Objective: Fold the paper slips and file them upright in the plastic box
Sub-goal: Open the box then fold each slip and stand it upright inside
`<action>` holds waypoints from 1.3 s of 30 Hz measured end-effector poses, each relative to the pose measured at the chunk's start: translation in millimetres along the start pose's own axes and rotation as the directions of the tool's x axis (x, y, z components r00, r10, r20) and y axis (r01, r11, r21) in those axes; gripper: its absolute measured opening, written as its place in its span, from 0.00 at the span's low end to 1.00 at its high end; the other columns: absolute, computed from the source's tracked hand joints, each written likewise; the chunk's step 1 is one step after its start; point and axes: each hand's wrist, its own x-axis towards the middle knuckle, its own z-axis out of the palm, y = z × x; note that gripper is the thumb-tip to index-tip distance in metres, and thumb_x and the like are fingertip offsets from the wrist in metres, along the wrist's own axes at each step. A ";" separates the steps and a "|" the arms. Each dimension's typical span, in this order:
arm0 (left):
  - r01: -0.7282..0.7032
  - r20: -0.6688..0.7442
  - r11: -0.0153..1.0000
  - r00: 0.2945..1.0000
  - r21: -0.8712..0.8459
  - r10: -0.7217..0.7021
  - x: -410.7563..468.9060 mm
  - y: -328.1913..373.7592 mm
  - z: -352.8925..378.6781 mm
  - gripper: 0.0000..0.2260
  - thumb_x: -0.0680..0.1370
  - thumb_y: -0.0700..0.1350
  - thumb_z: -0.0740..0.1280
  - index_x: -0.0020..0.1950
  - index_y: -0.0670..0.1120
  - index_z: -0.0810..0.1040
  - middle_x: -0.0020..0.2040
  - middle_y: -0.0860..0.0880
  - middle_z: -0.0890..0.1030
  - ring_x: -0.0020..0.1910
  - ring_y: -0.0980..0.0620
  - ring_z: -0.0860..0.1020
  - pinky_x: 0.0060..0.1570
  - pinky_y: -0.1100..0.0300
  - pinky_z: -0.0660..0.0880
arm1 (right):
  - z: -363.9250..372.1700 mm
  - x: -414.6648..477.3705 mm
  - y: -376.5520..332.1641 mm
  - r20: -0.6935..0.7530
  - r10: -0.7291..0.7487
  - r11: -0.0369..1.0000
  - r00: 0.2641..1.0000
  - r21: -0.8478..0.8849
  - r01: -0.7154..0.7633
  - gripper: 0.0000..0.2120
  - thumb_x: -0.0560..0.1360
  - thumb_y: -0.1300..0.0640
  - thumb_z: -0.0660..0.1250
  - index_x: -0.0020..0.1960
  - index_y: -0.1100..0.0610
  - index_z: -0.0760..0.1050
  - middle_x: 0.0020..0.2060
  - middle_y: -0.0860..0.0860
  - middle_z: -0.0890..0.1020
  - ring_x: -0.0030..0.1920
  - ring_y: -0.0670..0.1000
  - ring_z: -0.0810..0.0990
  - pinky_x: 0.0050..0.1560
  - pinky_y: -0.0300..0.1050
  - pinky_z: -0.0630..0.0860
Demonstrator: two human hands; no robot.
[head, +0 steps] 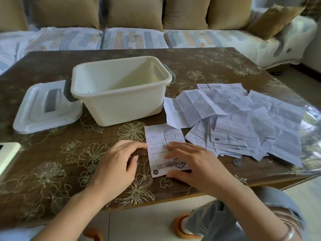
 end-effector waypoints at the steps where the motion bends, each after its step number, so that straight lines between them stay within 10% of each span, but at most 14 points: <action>1: -0.016 0.002 1.000 1.000 -0.002 0.016 -0.3 0.5 0.0 0.19 0.76 0.37 0.68 0.63 0.55 0.78 0.58 0.63 0.75 0.57 0.71 0.70 0.61 0.73 0.63 | 2.6 -0.2 -0.1 -0.039 -0.017 1.000 0.999 -0.012 0.016 0.23 0.73 0.35 0.61 0.62 0.45 0.77 0.67 0.41 0.73 0.70 0.41 0.68 0.66 0.38 0.66; 8: -0.119 0.053 0.993 0.992 0.019 0.118 -5.7 -3.1 0.5 0.22 0.73 0.42 0.73 0.66 0.54 0.76 0.68 0.60 0.72 0.70 0.62 0.66 0.70 0.60 0.62 | 19.5 0.8 -13.3 -0.304 -0.018 0.999 0.952 0.032 0.029 0.13 0.80 0.48 0.61 0.49 0.53 0.83 0.53 0.44 0.84 0.60 0.42 0.79 0.53 0.43 0.79; 12: -0.108 0.069 0.994 0.992 0.005 0.107 -8.1 -2.3 -2.0 0.17 0.73 0.41 0.73 0.60 0.54 0.80 0.61 0.62 0.77 0.67 0.63 0.68 0.68 0.69 0.60 | 25.0 -0.7 -30.9 -0.376 0.082 0.995 0.923 0.089 -0.052 0.13 0.79 0.48 0.62 0.44 0.52 0.82 0.41 0.43 0.85 0.44 0.43 0.83 0.36 0.44 0.79; 17: 0.018 0.042 0.998 0.999 -0.067 -0.015 -17.9 -5.0 -10.1 0.16 0.76 0.33 0.64 0.56 0.51 0.82 0.57 0.61 0.77 0.61 0.66 0.72 0.60 0.79 0.62 | 17.9 1.0 -40.4 -0.425 0.197 0.979 0.884 0.141 -0.150 0.22 0.80 0.43 0.57 0.31 0.52 0.65 0.21 0.46 0.66 0.21 0.50 0.64 0.22 0.45 0.64; 25: 0.065 -0.051 0.973 0.996 -0.223 -0.078 -25.0 7.3 -9.3 0.16 0.75 0.63 0.62 0.42 0.53 0.79 0.36 0.56 0.80 0.39 0.54 0.79 0.39 0.52 0.74 | 18.6 8.3 -44.0 -0.312 0.283 0.943 0.907 0.261 -0.204 0.22 0.77 0.36 0.53 0.32 0.49 0.64 0.22 0.47 0.64 0.25 0.50 0.65 0.27 0.46 0.62; 29: 0.097 -0.160 0.982 0.979 -0.162 -0.124 -19.9 7.2 2.8 0.14 0.73 0.62 0.63 0.38 0.54 0.78 0.33 0.57 0.78 0.35 0.56 0.77 0.33 0.53 0.74 | 11.4 8.7 -38.6 -0.279 0.446 0.850 0.850 0.431 -0.305 0.23 0.72 0.30 0.54 0.48 0.45 0.76 0.39 0.45 0.83 0.40 0.45 0.81 0.41 0.50 0.78; 39: 0.077 -0.267 0.992 0.962 0.104 -0.046 -10.1 10.2 13.3 0.12 0.74 0.56 0.69 0.37 0.50 0.76 0.32 0.58 0.74 0.36 0.53 0.71 0.28 0.61 0.68 | 16.2 -2.7 -30.3 -0.163 0.539 0.776 0.826 0.478 -0.412 0.18 0.72 0.51 0.72 0.60 0.43 0.72 0.44 0.37 0.80 0.42 0.38 0.78 0.40 0.37 0.78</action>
